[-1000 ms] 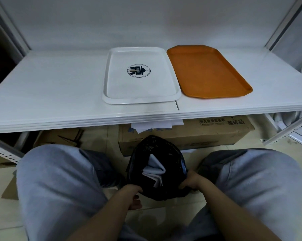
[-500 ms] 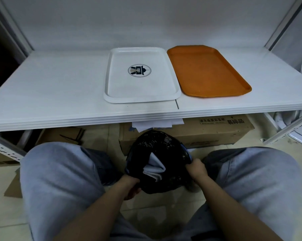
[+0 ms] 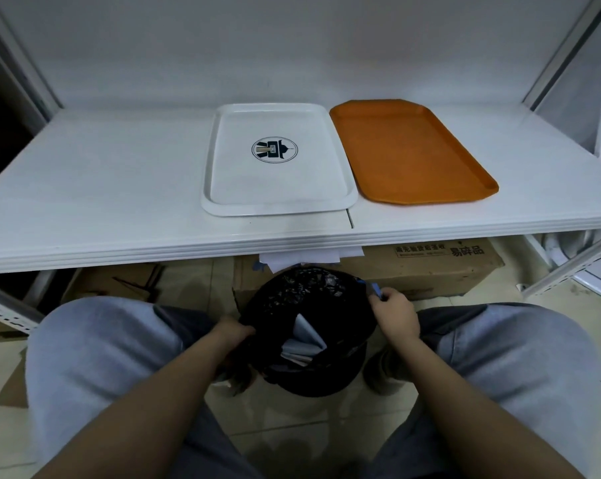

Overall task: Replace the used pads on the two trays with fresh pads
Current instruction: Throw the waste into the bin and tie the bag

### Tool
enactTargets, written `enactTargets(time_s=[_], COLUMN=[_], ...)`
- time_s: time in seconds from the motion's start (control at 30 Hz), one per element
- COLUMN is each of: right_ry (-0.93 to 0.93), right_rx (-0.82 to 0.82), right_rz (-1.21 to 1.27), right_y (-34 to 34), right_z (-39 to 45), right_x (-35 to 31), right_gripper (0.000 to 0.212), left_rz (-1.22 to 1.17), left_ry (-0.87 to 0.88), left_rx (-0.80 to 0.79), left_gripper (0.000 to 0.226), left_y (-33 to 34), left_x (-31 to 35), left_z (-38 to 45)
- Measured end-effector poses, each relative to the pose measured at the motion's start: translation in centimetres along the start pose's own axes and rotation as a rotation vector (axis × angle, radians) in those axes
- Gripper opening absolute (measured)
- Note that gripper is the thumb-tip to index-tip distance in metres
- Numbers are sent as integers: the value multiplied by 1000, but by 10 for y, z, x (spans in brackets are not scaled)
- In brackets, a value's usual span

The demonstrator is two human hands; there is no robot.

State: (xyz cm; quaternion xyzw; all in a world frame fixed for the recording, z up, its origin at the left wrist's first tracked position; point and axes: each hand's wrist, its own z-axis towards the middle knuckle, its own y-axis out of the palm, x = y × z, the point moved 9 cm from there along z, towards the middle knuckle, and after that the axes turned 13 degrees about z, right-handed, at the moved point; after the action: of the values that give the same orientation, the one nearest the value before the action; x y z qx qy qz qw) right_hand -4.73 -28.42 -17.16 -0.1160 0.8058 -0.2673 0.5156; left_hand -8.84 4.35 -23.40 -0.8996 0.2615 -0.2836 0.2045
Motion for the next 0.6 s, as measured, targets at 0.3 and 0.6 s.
enactTargets(time_s=[0.3, 0.6], right_ry=[305, 36], right_rx=[-209, -59], right_rz=[192, -74], right_y=[38, 22], right_z=[24, 36], right_x=[21, -12], right_gripper=[77, 19], left_rz=[734, 901], left_ry=[232, 450], left_rx=[257, 563], left_gripper=[24, 20], left_y=[-14, -37], left_x=[45, 71], left_z=[5, -24])
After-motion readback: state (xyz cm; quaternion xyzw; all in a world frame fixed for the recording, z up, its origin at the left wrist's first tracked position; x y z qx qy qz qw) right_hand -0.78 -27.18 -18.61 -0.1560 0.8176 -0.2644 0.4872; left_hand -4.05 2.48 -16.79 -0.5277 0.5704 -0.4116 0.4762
